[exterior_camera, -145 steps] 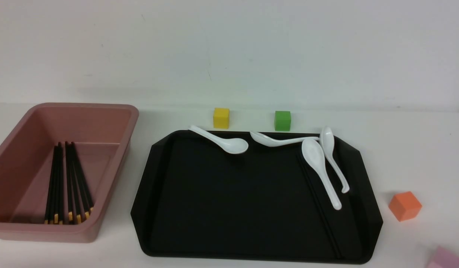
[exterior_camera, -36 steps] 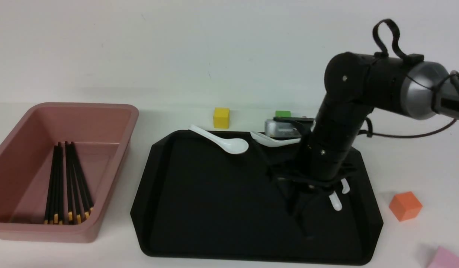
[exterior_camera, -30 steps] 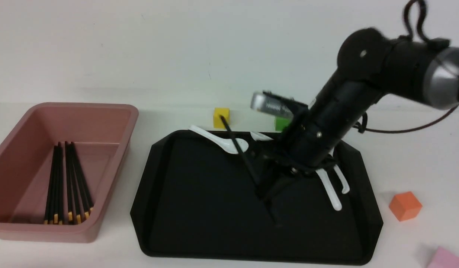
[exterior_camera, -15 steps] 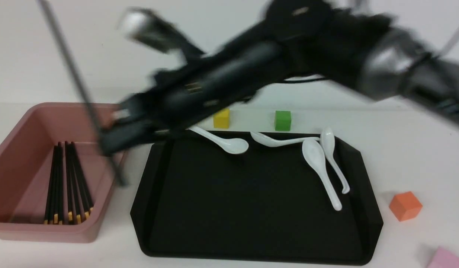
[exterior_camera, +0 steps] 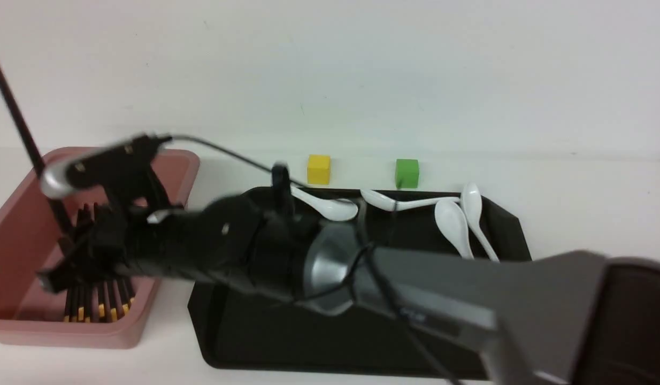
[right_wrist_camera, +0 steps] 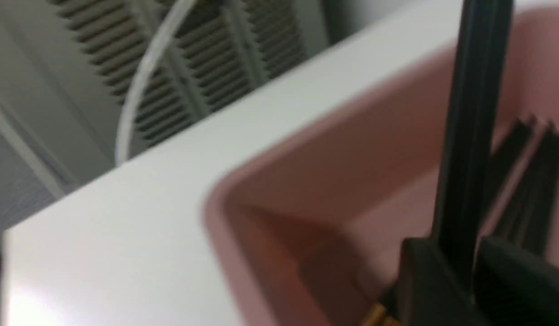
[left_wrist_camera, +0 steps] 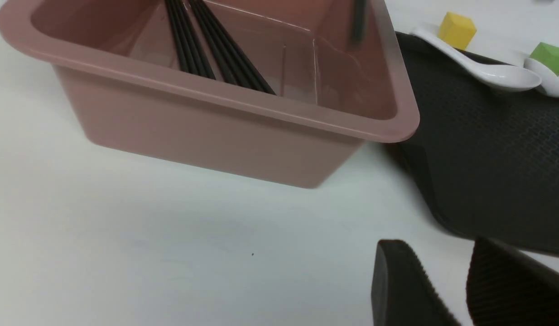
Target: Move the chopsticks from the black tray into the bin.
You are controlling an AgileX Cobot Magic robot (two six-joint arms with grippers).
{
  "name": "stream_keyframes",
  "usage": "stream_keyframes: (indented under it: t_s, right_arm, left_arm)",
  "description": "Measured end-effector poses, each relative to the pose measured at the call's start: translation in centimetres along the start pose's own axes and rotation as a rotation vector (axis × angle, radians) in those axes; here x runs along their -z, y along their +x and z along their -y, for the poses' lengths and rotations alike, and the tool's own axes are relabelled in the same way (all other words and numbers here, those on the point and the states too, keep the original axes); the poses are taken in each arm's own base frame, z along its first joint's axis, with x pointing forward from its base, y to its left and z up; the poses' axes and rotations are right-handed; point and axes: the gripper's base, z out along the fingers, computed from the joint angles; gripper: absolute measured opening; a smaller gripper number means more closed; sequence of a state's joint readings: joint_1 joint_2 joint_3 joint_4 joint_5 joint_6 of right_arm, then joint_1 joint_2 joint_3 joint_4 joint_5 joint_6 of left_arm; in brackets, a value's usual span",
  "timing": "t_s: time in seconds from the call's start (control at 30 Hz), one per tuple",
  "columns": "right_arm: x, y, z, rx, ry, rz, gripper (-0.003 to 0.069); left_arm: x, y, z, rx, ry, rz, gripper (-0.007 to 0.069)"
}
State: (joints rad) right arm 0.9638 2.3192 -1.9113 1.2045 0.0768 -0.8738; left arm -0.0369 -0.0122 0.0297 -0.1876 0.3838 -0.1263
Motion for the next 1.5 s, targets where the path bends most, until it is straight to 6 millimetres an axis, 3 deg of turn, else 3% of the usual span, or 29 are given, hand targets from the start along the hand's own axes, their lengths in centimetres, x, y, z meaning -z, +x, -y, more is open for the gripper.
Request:
stream_keyframes:
  t_s: [0.17, 0.27, 0.37, 0.53, 0.6, 0.73, 0.77, 0.97, 1.03, 1.07, 1.13, 1.33, 1.5]
  right_arm:
    - [-1.0, 1.5, 1.2, -0.042, 0.023, -0.026, 0.0325]
    - [-0.6, 1.2, 1.2, -0.049, -0.021, -0.053, 0.0348]
    - [0.1, 0.4, 0.9, -0.025, -0.100, -0.099, 0.0324]
    - [3.5, -3.0, 0.7, 0.029, -0.235, -0.170, 0.0196]
    - [6.5, -5.6, 0.8, 0.060, -0.281, -0.210, 0.0113]
    - [11.4, -8.6, 2.2, 0.046, -0.282, -0.337, -0.0001]
    - [11.6, -8.6, 2.4, 0.051, -0.275, -0.348, -0.0003]
    - [19.9, -11.7, 5.9, -0.039, -0.088, -0.562, -0.0006]
    - [22.4, -12.7, 6.5, -0.041, 0.008, -0.568, -0.0003]
    - [22.6, -12.8, 6.4, -0.047, 0.011, -0.563, -0.0003]
    - [25.8, -13.8, 6.4, -0.053, 0.133, -0.538, -0.0002]
    - [33.1, -13.8, 4.4, -0.010, 0.291, -0.486, 0.0001]
    - [40.2, -11.3, 2.2, 0.016, 0.370, -0.441, 0.0001]
  left_arm:
    - [0.0, 0.0, 0.0, 0.000, 0.000, 0.000, 0.0239]
    - [0.0, 0.0, 0.0, 0.000, 0.000, 0.000, 0.0239]
    - [0.0, 0.0, 0.0, 0.000, 0.000, 0.000, 0.0239]
    - [0.0, 0.0, 0.0, 0.000, 0.000, 0.000, 0.0239]
    - [0.0, 0.0, 0.0, 0.000, 0.000, 0.000, 0.0239]
    - [0.0, 0.0, 0.0, 0.000, 0.000, 0.000, 0.0239]
    - [0.0, 0.0, 0.0, 0.000, 0.000, 0.000, 0.0239]
    - [0.0, 0.0, 0.0, 0.000, 0.000, 0.000, 0.0239]
    - [0.0, 0.0, 0.0, 0.000, 0.000, 0.000, 0.0239]
    - [0.0, 0.0, 0.0, 0.000, 0.000, 0.000, 0.0239]
    - [0.0, 0.0, 0.0, 0.000, 0.000, 0.000, 0.0239]
    - [0.0, 0.0, 0.0, 0.000, 0.000, 0.000, 0.0239]
    - [0.0, 0.0, 0.0, 0.000, 0.000, 0.000, 0.0239]
